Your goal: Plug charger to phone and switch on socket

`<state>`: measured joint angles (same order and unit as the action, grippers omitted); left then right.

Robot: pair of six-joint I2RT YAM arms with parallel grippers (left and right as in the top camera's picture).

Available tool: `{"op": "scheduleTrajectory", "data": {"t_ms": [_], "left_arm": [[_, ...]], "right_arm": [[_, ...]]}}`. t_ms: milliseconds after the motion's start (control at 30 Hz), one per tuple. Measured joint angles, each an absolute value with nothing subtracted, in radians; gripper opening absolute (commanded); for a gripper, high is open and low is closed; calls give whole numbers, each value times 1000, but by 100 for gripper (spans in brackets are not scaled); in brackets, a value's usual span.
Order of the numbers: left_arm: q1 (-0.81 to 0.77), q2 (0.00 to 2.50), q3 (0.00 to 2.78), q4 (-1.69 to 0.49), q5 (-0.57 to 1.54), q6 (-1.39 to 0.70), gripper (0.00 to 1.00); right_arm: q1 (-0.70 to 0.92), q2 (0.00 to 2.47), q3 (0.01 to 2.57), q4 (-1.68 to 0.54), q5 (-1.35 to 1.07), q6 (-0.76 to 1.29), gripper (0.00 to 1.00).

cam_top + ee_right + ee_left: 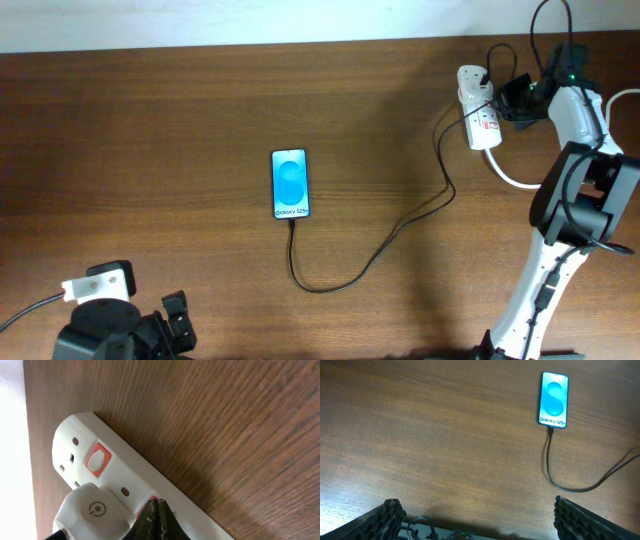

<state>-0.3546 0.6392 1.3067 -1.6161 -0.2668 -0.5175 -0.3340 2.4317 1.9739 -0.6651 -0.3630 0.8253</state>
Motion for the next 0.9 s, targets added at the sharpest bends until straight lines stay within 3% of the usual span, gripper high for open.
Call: {"op": "scheduleTrajectory", "data": {"t_ms": [300, 900], "left_arm": [[-355, 639, 1307, -1616, -267, -517, 99], [-355, 639, 1307, -1616, -267, -517, 99]], "right_arm": [[-315, 2434, 1971, -598, -342, 727, 4], [-314, 2434, 1988, -670, -363, 541, 4]]}}
